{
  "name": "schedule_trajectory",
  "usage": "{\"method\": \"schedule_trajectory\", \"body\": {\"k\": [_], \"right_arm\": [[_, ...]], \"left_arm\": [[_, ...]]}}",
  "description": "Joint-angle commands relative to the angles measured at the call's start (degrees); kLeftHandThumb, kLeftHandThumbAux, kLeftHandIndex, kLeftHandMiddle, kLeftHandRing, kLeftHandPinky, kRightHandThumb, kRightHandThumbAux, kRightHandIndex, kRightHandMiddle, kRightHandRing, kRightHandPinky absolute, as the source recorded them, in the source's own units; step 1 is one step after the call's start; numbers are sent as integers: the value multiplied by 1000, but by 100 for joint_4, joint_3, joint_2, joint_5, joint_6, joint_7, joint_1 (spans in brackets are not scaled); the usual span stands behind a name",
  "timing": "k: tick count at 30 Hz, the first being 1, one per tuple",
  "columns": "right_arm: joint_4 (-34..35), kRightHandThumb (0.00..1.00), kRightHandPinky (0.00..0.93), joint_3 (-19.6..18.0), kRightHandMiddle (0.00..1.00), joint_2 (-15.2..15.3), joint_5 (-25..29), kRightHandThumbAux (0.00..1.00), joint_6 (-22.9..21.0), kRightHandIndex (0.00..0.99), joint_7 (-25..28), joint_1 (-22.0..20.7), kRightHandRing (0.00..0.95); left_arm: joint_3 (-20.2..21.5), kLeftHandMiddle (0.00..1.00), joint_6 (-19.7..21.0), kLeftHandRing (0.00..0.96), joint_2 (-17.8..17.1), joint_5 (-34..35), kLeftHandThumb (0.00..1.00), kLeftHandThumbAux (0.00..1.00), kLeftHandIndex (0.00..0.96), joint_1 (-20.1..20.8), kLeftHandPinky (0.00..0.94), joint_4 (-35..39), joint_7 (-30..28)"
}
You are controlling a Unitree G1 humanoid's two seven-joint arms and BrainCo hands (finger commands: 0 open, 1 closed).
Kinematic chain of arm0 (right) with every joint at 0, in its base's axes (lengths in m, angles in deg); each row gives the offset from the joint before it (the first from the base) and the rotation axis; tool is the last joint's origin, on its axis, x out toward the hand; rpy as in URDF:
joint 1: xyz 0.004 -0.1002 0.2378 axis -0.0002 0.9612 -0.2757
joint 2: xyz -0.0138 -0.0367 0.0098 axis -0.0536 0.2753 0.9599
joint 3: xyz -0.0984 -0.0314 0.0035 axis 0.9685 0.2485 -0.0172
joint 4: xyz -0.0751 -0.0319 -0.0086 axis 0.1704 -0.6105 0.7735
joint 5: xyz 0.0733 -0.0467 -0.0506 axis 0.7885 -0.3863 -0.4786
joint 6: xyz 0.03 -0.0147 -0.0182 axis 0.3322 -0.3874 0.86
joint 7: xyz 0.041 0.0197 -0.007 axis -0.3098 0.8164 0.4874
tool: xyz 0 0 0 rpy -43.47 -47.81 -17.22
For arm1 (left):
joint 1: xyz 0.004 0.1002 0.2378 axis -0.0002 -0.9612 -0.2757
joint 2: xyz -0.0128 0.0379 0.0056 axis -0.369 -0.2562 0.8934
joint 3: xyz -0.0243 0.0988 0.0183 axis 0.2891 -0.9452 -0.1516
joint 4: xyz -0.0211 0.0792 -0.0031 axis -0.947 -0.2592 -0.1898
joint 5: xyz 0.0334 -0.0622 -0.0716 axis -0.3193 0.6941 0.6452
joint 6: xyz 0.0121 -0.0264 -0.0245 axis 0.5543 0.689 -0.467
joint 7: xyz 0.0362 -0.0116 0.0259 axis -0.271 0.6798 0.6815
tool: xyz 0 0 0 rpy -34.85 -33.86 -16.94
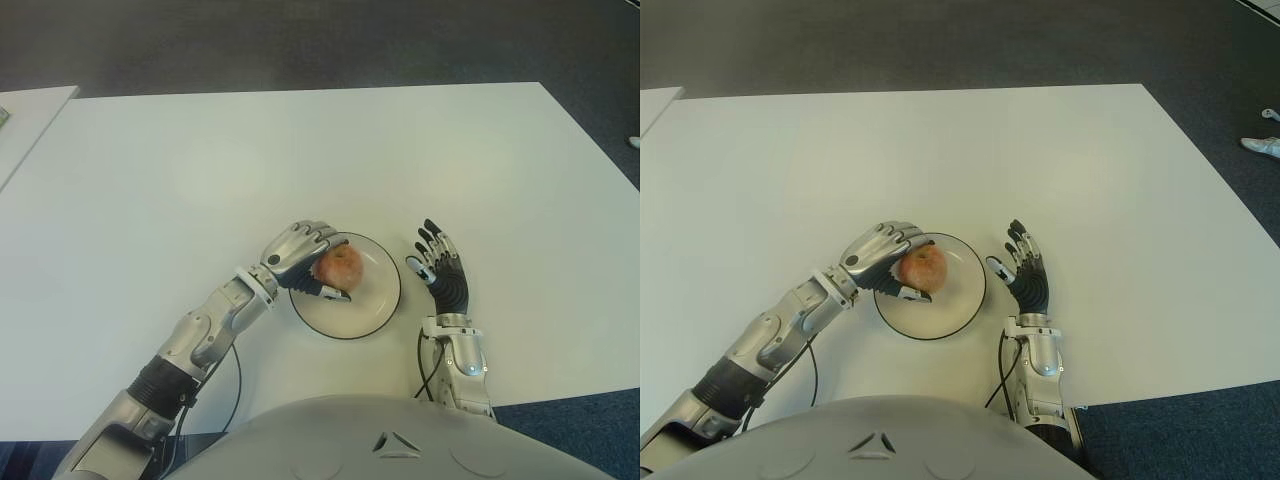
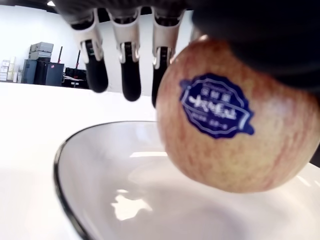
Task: Put the apples into the plate.
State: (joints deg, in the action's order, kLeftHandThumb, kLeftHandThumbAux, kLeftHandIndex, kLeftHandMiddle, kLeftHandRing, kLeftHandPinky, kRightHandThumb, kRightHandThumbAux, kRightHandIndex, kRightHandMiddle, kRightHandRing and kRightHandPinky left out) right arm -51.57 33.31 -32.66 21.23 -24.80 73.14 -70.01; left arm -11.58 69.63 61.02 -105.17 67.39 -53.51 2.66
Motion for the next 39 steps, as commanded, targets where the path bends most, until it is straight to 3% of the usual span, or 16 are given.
{"method": "schedule_trajectory", "body": {"k": [1, 4, 9, 22, 33, 39], "right_arm": [[-188, 335, 134, 23, 96, -14, -4, 673, -76, 170, 11, 67, 91], [-201, 345, 133, 20, 96, -22, 12, 674, -63, 176, 15, 58, 92], [-223, 351, 124, 10, 94, -22, 12, 680, -61, 179, 5, 46, 87], [-222, 346, 112, 10, 96, -48, 28, 694, -75, 181, -11, 41, 80], [-220, 341, 103, 13, 94, -64, -6, 693, -92, 182, -55, 47, 75], [-228, 351, 105, 29, 95, -86, -39, 697, -86, 193, -94, 63, 73]], "left_arm": [[49, 144, -30, 105, -33, -58, 256, 300, 203, -49, 98, 59, 117], [69, 57, 0, 34, -41, -54, 239, 282, 106, -82, 32, 108, 75], [123, 9, 65, 5, -59, 66, 244, 240, 21, -167, 5, 287, -143], [232, 0, 89, 0, -115, 298, 235, 134, 0, -254, 0, 579, -564], [354, 0, 81, 0, -245, 275, 207, 108, 0, -254, 0, 839, -833], [554, 0, 128, 0, -200, 463, 214, 105, 0, -271, 0, 660, -687]]}}
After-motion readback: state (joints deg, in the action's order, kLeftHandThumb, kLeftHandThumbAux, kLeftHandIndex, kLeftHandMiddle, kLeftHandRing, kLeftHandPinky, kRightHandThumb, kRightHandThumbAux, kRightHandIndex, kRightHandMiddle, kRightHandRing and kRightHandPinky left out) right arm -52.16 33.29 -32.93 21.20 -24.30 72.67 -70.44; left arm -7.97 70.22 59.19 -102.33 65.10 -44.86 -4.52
